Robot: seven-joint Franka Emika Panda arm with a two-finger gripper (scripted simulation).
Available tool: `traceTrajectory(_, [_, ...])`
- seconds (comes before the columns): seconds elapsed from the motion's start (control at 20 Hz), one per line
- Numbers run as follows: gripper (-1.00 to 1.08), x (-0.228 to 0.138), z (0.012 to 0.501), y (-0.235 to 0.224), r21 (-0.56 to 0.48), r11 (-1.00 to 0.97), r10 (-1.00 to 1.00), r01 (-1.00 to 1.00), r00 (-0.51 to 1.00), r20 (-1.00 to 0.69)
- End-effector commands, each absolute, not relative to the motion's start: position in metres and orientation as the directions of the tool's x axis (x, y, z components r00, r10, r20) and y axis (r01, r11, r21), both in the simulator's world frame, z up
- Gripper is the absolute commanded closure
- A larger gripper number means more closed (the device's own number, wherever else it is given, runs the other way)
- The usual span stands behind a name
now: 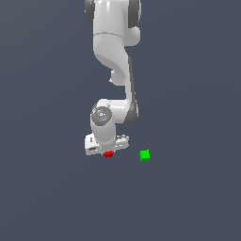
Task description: Stack the red cube on top of the green cube.
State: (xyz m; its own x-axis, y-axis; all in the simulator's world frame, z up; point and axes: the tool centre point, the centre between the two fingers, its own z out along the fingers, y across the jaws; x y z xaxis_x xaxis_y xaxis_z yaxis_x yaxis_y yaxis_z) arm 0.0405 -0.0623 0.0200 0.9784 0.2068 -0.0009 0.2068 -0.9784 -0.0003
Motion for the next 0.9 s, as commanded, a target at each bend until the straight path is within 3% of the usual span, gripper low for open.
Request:
traceTrajectory(0.0, [1.08, 0.041, 0.02, -0.062, 0.0, -0.978, 0.207, 0.207, 0.978, 0.0])
traceTrajectory(0.85, [1.08, 0.04, 0.045, -0.063, 0.0, -0.979, 0.206, 0.206, 0.979, 0.0])
